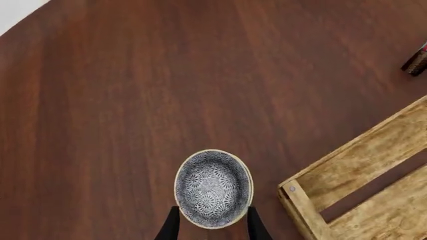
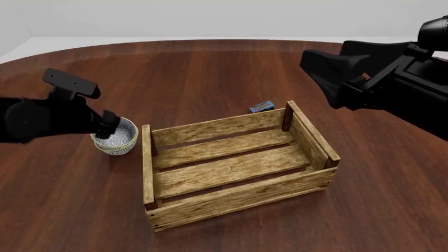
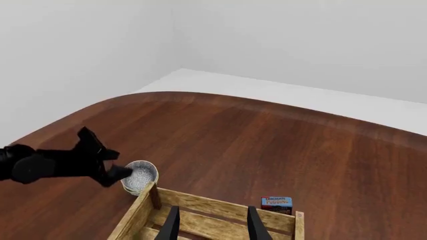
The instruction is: Stack the right bowl on the left bowl and place them in the tray.
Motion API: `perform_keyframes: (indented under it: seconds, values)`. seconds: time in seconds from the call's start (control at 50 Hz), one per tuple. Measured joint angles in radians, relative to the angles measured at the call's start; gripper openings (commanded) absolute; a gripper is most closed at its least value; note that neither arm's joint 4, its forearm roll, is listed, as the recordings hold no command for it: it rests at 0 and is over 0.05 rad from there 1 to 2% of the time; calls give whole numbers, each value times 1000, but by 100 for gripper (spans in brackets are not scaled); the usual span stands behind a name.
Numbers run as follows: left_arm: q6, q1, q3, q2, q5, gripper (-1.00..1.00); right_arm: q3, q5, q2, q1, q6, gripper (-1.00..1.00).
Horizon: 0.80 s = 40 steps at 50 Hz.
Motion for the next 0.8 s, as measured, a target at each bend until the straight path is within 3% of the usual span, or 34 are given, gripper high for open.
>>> perform_keyframes:
  seconds: [0.34,0.8]
  values:
    - [100,-25,26,67,-60,100,0,-3,5,-2,-1,100]
    - [149,-32,47,212,-158,100,-2,-10,20,-4,-1,100]
